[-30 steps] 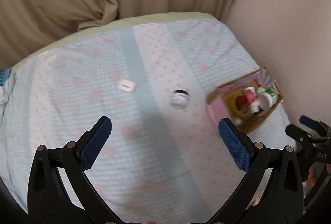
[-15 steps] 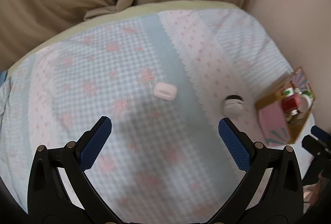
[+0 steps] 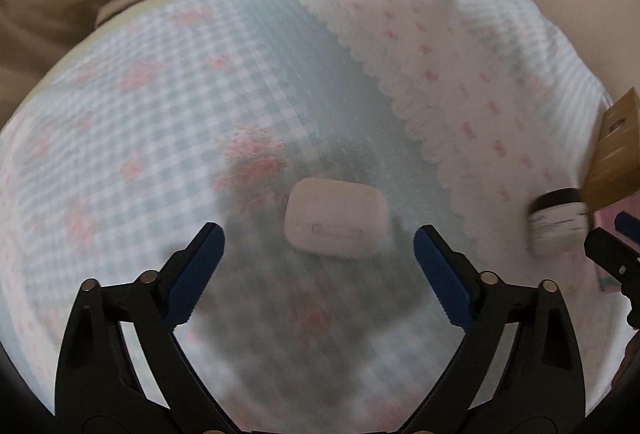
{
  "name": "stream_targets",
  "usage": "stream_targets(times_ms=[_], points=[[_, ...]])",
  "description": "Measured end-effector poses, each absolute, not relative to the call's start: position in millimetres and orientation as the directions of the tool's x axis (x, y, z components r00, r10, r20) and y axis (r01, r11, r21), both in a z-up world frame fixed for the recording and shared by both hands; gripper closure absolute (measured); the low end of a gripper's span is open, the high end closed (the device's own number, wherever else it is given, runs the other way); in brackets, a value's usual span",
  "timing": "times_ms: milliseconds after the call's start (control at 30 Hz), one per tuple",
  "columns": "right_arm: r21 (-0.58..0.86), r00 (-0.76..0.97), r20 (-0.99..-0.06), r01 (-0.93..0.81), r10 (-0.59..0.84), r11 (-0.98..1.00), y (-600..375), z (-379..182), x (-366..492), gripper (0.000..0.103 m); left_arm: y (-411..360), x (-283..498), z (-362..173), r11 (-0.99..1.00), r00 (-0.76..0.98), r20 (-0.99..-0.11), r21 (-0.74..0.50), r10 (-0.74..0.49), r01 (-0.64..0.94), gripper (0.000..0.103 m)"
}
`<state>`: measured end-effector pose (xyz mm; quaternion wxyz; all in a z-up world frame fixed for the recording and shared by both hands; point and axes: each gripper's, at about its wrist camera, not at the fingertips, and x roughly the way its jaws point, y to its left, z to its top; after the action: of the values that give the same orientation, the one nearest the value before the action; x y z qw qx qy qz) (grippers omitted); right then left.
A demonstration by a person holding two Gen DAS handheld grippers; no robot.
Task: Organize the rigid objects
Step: 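Grasp the white earbud case with the left tool while the right tool grasps the L'Oreal jar, then carry earbud case and L'Oreal jar into the cardboard box and release both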
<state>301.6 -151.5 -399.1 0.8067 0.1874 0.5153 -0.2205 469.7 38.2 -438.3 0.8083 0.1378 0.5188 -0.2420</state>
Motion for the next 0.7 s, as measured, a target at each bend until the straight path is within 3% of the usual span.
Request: stream_targets(times_ms=[100,267,300,367,433,467,700], points=[[0.045,0.338,-0.924,0.559,-0.178,0.828,-155,-418,315,0.0,31,476,-453,0.834,0.352,-0.905,-0.004,-0.237,0.552,0.009],[0.033,0.302,-0.936,0.591,-0.183,0.806,-162,-433,326,0.004,20,476,-462,0.809,0.36,-0.9,0.014,-0.246,0.587,0.019],[0.034,0.296,-0.938,0.595,-0.18,0.803,-163,-436,328,0.007,19,475,-462,0.805,0.362,-0.898,0.013,-0.252,0.593,0.022],[0.032,0.28,-0.944,0.6,-0.172,0.799,-163,-441,331,0.017,17,472,-459,0.792,0.362,-0.893,0.011,-0.267,0.61,0.04],[0.05,0.269,-0.953,0.593,-0.139,0.804,-163,-449,333,0.041,14,471,-457,0.784,0.363,-0.894,0.022,-0.262,0.62,0.045],[0.085,0.285,-0.953,0.588,-0.108,0.804,-163,-451,334,0.046,14,471,-456,0.782,0.361,-0.895,0.023,-0.261,0.622,0.045],[0.063,0.272,-0.956,0.559,-0.111,0.827,-157,-449,339,0.05,22,469,-448,0.789,0.351,-0.893,-0.006,-0.28,0.615,0.046]])
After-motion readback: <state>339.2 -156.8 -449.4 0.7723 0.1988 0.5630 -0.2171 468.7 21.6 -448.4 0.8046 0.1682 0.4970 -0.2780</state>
